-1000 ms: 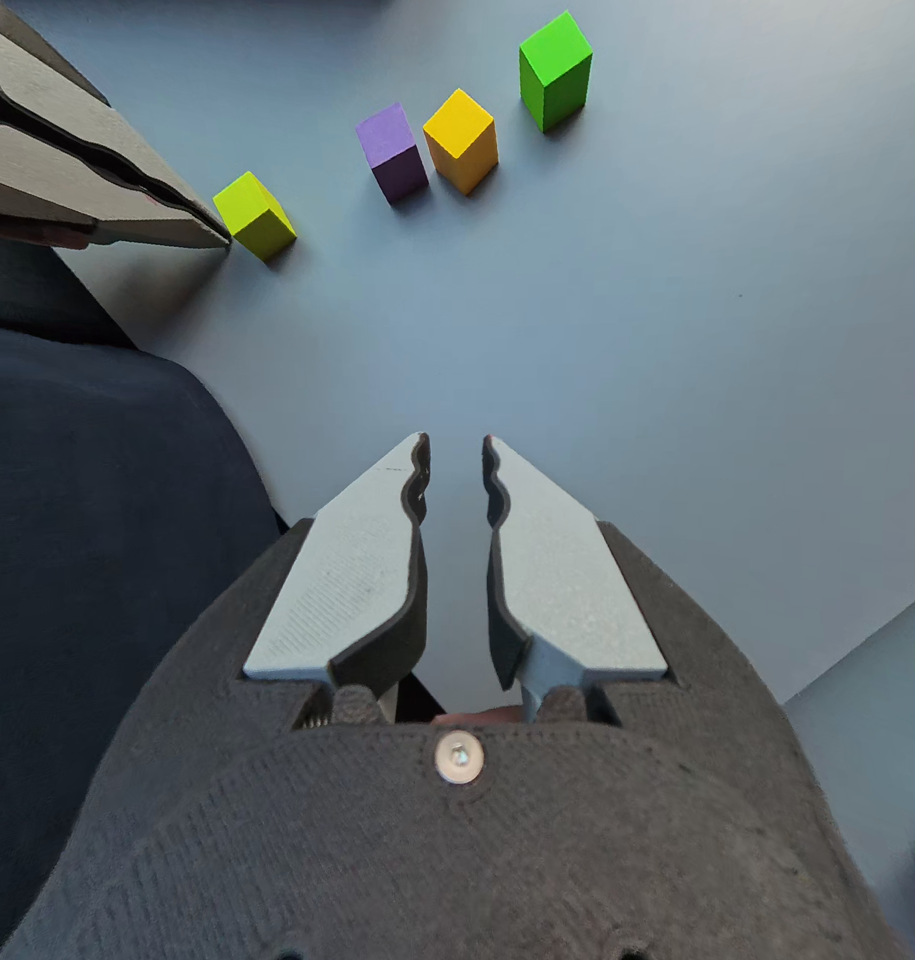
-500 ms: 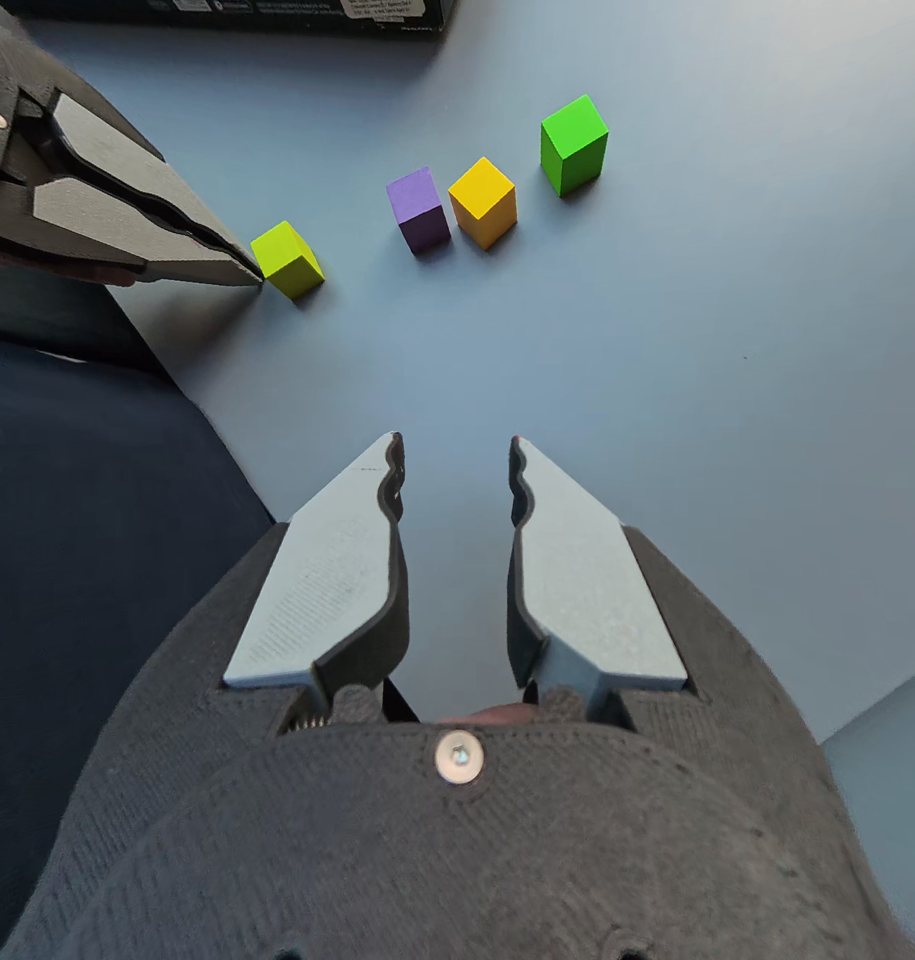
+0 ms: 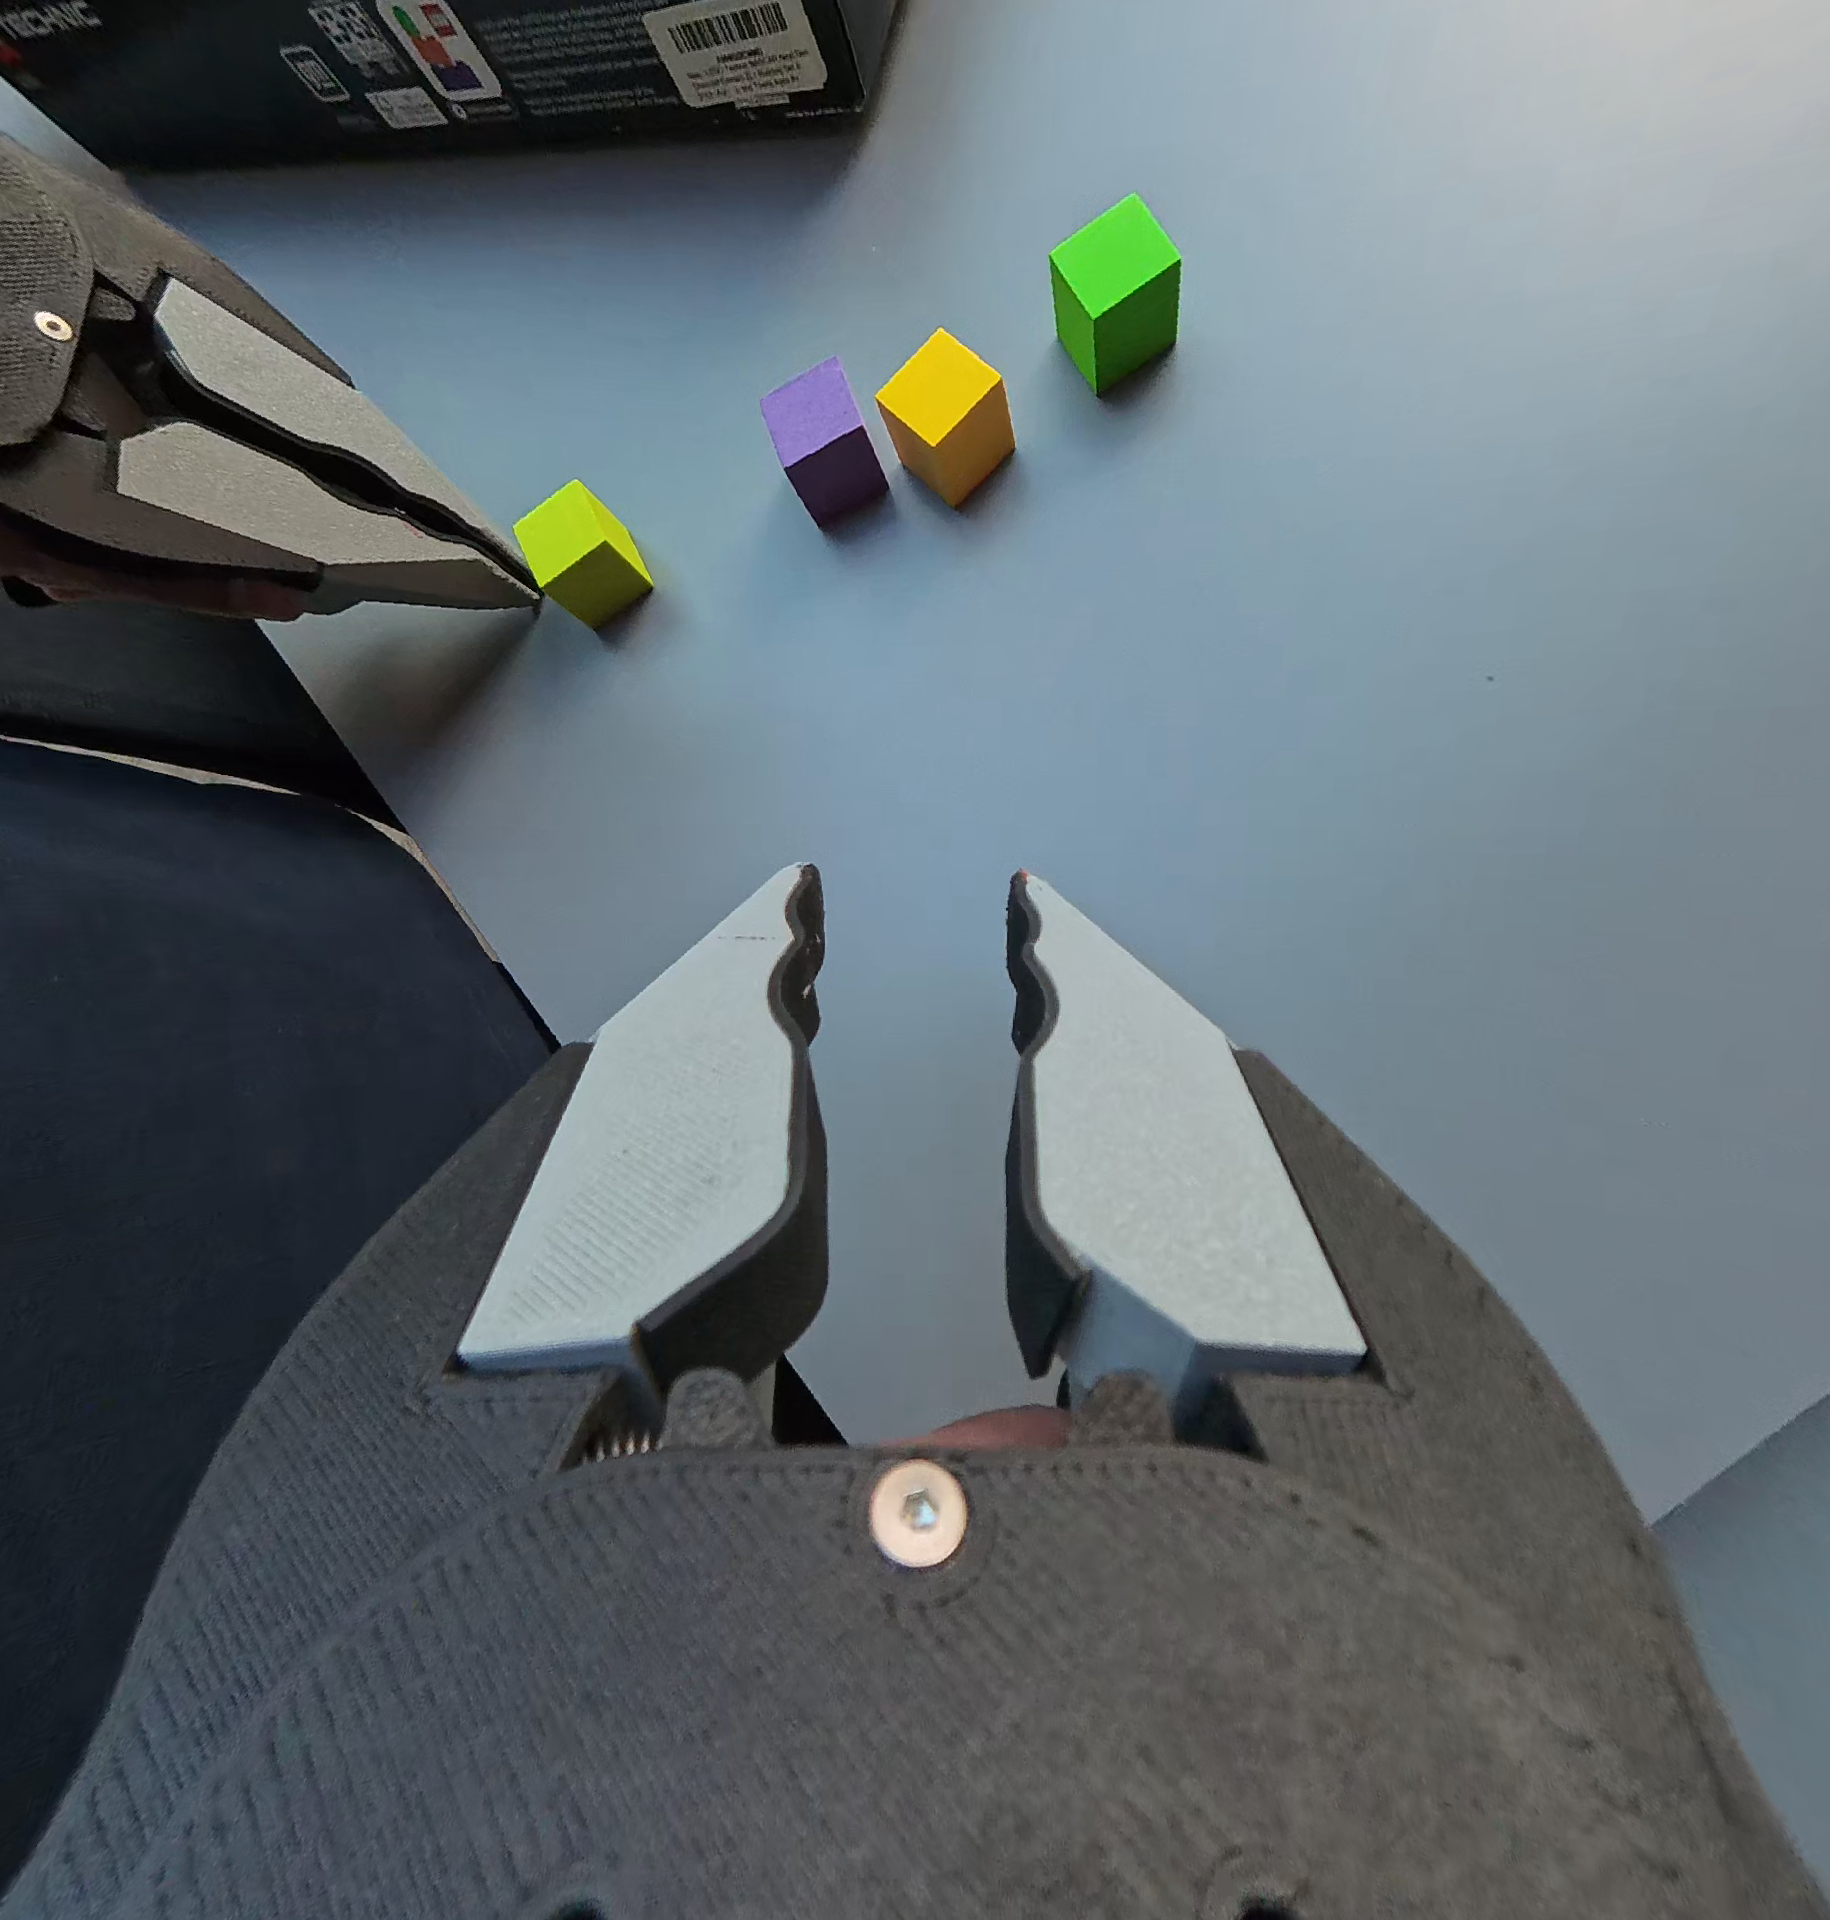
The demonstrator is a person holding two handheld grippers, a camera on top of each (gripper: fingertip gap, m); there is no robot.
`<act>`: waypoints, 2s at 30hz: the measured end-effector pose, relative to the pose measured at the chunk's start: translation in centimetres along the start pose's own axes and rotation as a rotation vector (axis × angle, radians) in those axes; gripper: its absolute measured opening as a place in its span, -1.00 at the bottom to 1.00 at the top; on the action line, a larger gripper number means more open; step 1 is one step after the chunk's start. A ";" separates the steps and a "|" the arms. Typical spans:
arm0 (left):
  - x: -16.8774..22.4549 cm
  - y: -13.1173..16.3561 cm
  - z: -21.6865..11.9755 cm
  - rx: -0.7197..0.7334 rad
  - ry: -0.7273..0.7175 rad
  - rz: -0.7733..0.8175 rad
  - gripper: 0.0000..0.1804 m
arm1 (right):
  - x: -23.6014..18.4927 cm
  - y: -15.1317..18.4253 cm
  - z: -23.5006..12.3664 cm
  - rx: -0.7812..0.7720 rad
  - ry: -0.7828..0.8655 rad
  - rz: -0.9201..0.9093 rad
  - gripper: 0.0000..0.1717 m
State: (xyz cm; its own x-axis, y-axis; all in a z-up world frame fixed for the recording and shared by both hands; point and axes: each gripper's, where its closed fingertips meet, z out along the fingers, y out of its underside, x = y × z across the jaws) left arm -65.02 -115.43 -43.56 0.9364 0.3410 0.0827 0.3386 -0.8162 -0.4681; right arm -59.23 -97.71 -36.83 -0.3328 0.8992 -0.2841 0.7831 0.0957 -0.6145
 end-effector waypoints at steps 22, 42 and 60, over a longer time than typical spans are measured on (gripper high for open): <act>0.3 3.4 -2.8 -0.046 -0.060 -0.108 -0.81 | -2.5 -5.7 4.7 -0.126 -0.073 -0.298 -0.61; -0.2 3.5 -3.9 -0.049 -0.115 -0.143 -0.72 | 0.5 -7.0 6.2 -0.225 0.197 -0.418 -0.59; 1.0 5.1 -4.9 -0.080 -0.105 -0.174 -0.72 | 0.7 -7.8 9.7 -0.277 -0.001 -0.478 -0.55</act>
State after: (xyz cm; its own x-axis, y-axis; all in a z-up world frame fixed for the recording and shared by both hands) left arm -61.86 -121.55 -41.56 0.8496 0.5238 0.0620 0.5048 -0.7734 -0.3835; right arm -70.67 -101.99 -39.38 -0.6853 0.7279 -0.0217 0.6537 0.6017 -0.4589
